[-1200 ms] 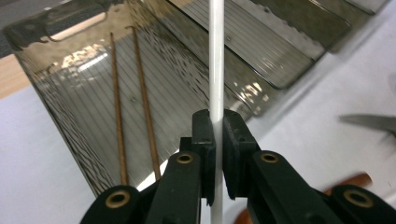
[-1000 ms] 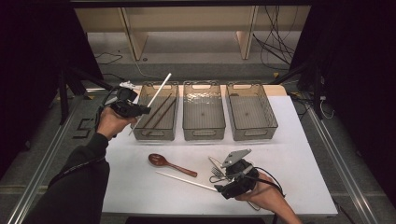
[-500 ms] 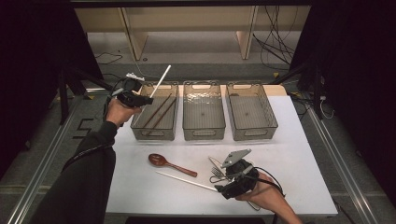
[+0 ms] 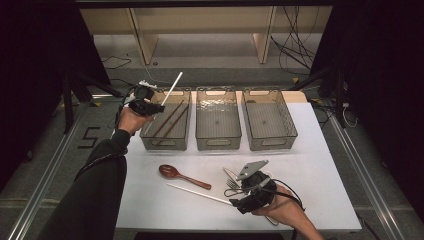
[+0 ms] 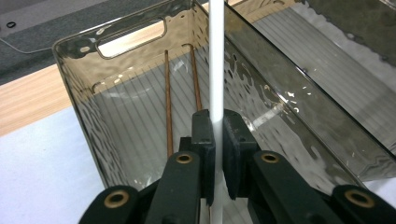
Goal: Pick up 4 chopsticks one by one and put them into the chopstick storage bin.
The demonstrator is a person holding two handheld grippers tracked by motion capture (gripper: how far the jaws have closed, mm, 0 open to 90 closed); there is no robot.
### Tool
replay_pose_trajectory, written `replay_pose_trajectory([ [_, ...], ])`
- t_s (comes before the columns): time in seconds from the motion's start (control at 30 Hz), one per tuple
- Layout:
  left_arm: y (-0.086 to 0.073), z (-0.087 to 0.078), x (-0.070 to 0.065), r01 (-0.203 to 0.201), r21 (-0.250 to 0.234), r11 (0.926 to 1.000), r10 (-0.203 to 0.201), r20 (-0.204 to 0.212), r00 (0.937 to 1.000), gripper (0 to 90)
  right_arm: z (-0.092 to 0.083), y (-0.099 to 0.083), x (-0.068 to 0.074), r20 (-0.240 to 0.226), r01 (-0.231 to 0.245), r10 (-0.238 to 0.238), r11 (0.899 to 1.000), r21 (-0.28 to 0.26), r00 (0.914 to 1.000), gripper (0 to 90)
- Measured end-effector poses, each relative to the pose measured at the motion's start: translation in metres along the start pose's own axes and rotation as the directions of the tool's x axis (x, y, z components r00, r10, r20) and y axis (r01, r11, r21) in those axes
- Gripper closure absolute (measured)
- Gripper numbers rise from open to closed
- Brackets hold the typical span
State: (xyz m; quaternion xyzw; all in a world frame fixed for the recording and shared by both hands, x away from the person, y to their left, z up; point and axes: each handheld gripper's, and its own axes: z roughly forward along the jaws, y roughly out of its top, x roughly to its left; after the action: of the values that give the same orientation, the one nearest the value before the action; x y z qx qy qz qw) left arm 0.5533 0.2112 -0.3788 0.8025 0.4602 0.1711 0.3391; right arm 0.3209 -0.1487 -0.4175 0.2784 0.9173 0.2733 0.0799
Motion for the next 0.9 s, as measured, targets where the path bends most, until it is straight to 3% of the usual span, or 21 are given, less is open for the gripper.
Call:
replay_pose_trajectory([
  [0.43, -0.009, 0.015, 0.001, -0.003, 0.037, 0.9993, 0.004, -0.019, 0.9998, 83.4, 0.001, 0.000, 0.001, -0.002, 0.008, -0.008, 1.000, 0.008, 1.0000, 26.4],
  [0.7, -0.015, 0.024, 0.001, 0.020, 0.065, 0.9977, -0.018, -0.039, 0.9991, 82.9, 0.001, 0.000, 0.001, -0.006, 0.008, -0.008, 1.000, 0.012, 1.0000, 26.4],
  [0.83, -0.015, 0.025, -0.002, 0.021, 0.062, 0.9979, -0.018, -0.047, 0.9988, 77.9, 0.001, 0.000, 0.001, -0.006, 0.008, -0.008, 1.000, 0.014, 1.0000, 26.5],
  [0.9, -0.012, 0.021, -0.005, 0.027, 0.053, 0.9982, -0.026, -0.026, 0.9993, 74.0, 0.001, 0.000, 0.001, -0.005, 0.006, -0.006, 1.000, 0.014, 1.0000, 26.5],
])
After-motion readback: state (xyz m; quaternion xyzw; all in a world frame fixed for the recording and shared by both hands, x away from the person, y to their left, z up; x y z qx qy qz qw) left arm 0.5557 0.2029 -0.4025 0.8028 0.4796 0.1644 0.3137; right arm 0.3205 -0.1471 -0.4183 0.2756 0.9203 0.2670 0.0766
